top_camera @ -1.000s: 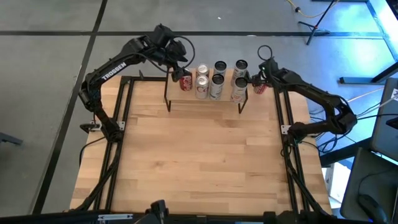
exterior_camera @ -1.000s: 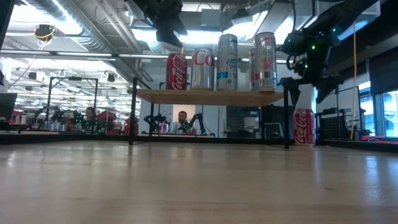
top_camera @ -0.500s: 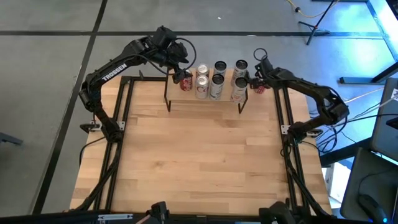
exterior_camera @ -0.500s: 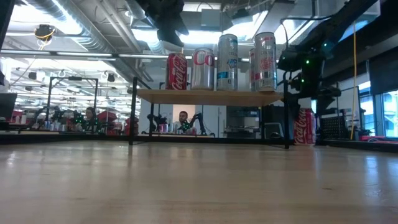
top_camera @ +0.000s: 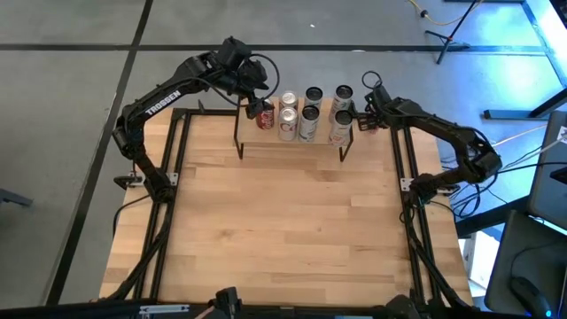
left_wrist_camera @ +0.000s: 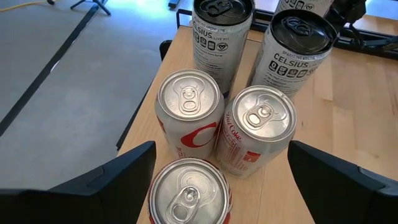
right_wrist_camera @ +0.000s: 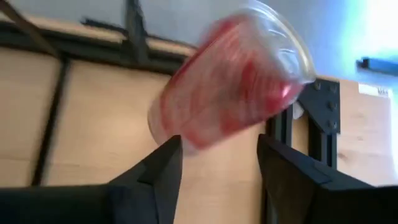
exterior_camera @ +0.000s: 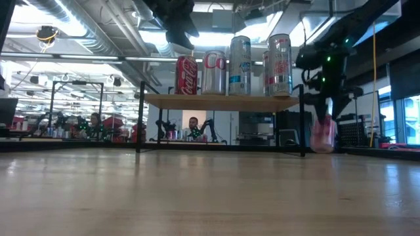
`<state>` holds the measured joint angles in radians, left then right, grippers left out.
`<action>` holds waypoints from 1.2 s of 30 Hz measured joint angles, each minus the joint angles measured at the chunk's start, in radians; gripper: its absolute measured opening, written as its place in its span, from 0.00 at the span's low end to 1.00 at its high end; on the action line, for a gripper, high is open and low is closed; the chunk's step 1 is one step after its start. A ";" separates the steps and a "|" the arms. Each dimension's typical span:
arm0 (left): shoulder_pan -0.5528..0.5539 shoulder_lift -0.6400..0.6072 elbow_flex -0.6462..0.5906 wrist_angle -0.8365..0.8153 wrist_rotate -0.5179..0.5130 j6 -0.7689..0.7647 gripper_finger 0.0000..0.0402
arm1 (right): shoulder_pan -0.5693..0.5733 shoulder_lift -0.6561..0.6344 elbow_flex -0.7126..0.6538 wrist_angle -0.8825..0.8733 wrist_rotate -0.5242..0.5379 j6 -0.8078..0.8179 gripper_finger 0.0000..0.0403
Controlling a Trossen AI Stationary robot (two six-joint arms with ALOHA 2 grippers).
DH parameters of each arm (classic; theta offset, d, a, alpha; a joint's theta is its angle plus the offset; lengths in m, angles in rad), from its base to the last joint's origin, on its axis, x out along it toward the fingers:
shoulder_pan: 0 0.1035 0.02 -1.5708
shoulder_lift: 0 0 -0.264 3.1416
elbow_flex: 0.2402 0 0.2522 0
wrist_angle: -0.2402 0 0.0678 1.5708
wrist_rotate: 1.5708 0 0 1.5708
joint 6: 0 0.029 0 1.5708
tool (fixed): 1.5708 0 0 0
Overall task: Place canned beverage on shelf
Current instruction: Put the red soda can on the shelf aligned with the other red soda can
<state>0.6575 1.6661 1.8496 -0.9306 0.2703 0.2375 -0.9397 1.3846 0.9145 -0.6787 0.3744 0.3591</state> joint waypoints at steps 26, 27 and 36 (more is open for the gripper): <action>0.000 0.000 0.000 0.000 -0.001 0.004 0.87 | 0.062 -0.189 -0.051 -0.194 -0.166 0.173 0.54; 0.000 0.000 0.000 0.000 -0.001 0.006 0.87 | 0.062 -0.178 -0.059 -0.175 -0.175 0.183 0.56; 0.000 0.000 0.000 0.000 0.000 0.007 0.87 | 0.062 -0.034 -0.067 0.041 -0.174 0.188 0.70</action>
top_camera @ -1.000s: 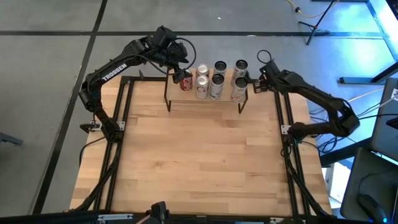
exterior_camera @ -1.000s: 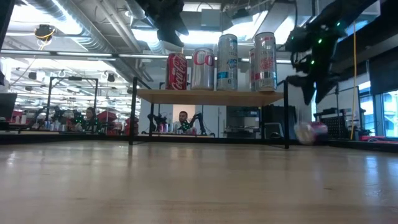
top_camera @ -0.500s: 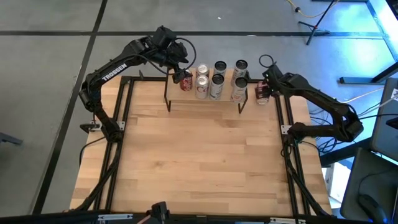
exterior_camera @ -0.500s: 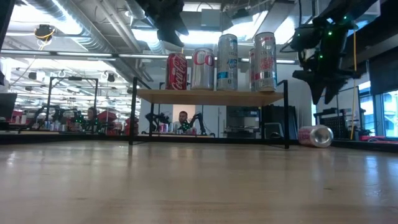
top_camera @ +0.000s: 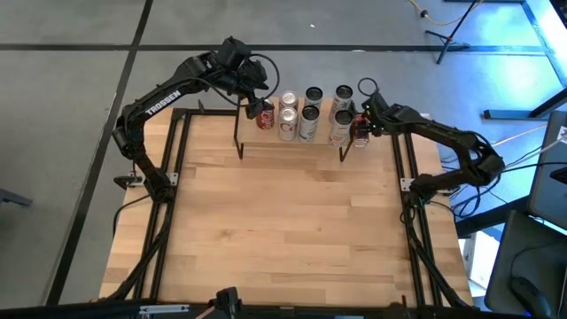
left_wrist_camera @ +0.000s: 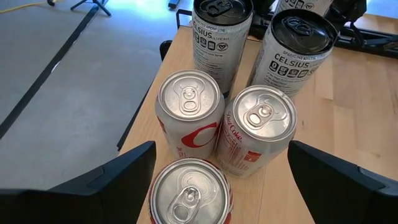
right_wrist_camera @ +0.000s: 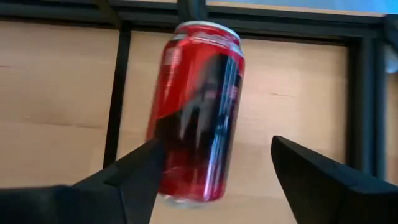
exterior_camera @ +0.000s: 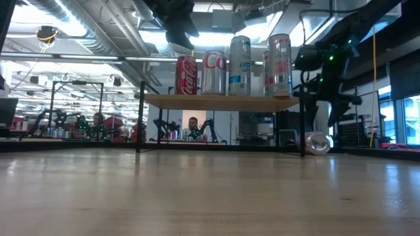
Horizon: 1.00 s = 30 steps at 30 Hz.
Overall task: Place canned beverage on shelf
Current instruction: Put the red soda can on the shelf aligned with the other red soda can
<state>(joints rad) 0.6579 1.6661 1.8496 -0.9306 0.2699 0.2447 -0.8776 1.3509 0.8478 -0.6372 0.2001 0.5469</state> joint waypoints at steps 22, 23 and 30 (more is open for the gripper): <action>0.000 0.000 0.000 0.000 0.001 -0.002 0.87 | -0.062 0.113 -0.002 0.063 0.002 -0.102 0.71; 0.000 0.000 0.000 0.000 0.001 -0.002 0.87 | -0.069 0.114 -0.002 0.073 0.000 -0.105 0.71; 0.000 0.000 0.000 0.000 0.001 -0.007 0.87 | -0.127 0.172 0.006 0.079 -0.073 -0.114 0.71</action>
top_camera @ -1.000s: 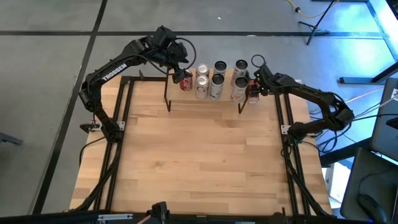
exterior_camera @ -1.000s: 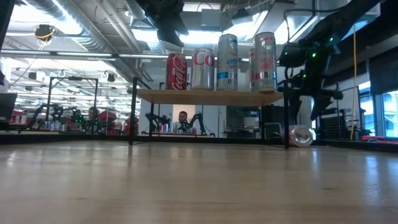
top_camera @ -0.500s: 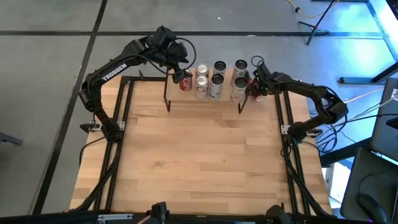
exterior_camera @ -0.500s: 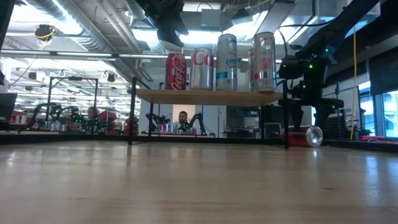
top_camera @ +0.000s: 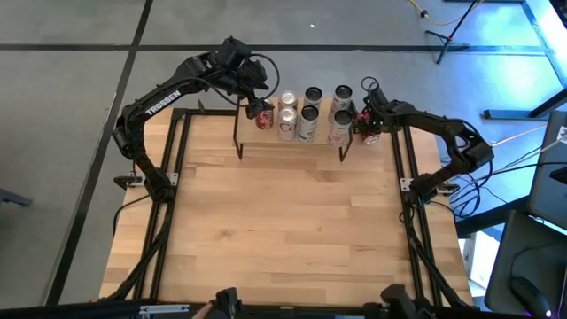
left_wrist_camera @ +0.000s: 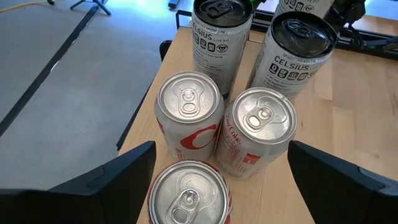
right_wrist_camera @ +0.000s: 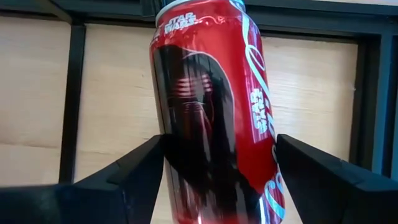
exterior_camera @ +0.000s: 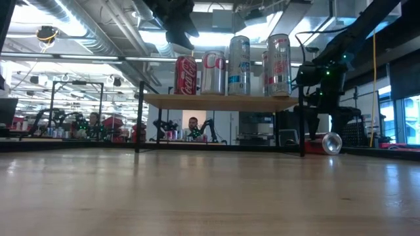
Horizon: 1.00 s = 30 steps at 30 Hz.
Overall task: Place canned beverage on shelf
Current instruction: Put the red soda can on the shelf aligned with the other red soda can
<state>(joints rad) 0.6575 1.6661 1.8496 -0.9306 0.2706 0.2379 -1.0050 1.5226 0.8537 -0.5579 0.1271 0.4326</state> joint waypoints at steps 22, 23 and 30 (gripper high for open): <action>-0.024 0.000 0.000 0.006 -0.057 0.007 0.87 | 0.003 -0.002 0.001 -0.008 0.000 -0.013 0.75; -0.024 0.000 0.000 0.006 -0.057 0.007 0.87 | 0.003 -0.002 0.000 -0.009 0.001 -0.001 0.77; -0.024 0.000 0.000 0.006 -0.057 0.006 0.87 | 0.003 0.005 -0.004 -0.017 -0.045 0.017 0.96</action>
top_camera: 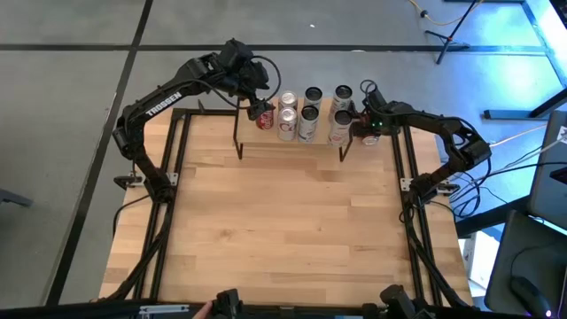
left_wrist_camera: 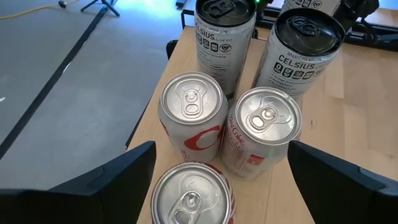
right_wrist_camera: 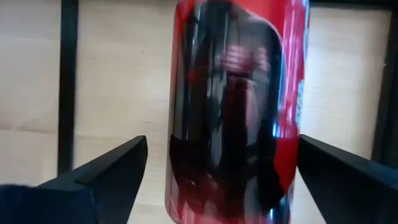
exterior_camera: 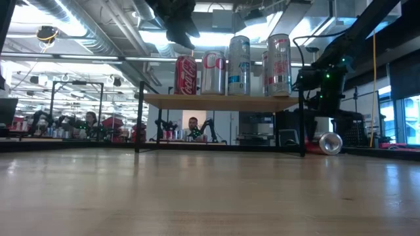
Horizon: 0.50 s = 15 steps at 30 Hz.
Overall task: Place canned beverage on shelf
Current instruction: Put the red soda can on the shelf aligned with the other red soda can
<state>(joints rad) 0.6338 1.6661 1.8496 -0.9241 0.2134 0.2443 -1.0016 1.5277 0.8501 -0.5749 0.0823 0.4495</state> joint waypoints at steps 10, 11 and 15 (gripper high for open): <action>0.000 0.000 0.000 0.000 0.000 0.000 0.87 | 0.012 0.017 0.001 -0.001 0.027 0.017 0.92; 0.000 0.000 0.000 0.000 0.000 0.000 0.87 | 0.022 0.024 0.001 -0.001 0.045 0.017 0.89; 0.000 0.000 0.000 0.000 0.000 0.000 0.87 | 0.043 0.041 0.002 0.001 0.096 0.017 0.76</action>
<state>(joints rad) 0.6338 1.6661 1.8496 -0.9241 0.2134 0.2447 -0.9587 1.5688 0.8516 -0.5743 0.1780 0.4662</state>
